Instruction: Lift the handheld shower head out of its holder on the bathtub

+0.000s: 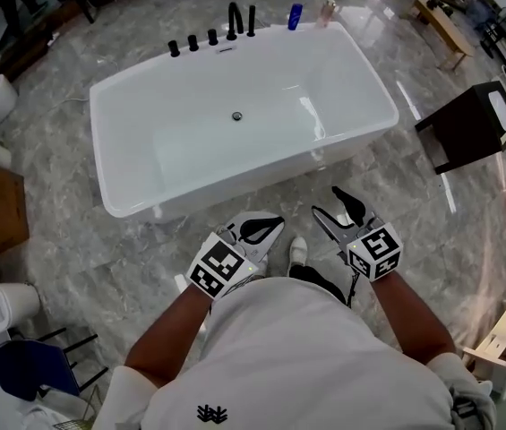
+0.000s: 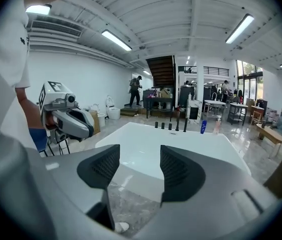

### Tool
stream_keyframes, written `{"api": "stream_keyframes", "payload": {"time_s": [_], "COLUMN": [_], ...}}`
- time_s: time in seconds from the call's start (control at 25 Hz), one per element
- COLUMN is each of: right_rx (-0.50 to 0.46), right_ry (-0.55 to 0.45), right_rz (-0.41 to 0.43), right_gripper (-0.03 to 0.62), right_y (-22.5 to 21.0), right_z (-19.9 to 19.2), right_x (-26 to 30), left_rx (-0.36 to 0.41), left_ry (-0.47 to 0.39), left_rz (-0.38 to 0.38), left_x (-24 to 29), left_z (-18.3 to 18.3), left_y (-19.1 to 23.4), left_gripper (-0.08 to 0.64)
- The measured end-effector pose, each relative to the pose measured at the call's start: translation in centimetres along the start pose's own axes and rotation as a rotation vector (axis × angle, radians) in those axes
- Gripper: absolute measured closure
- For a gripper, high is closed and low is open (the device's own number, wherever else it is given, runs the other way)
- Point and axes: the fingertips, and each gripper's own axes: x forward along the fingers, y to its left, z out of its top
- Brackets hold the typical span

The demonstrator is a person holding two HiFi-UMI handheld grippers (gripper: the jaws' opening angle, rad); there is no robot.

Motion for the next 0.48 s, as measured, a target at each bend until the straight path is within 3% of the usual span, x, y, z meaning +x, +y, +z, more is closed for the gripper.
{"api": "stream_keyframes", "payload": {"time_s": [0.24,0.48], "right_rx": [-0.015,-0.035], "right_ry": [-0.015,-0.016], "right_rz": [0.05,0.155], "right_gripper": [0.325,0.327], "right_y": [-2.4,-5.9], "right_z": [1.6,3.5], "right_x": [3.0,7.4], "left_rx": [-0.033,-0.055], "left_ry": [-0.02,-0.03], "left_rz": [0.054,0.132], "left_x": [1.1,2.7], "left_z": [1.2,4.0], "left_y": [3.5,6.9], "left_gripper": [0.554,0.554]}}
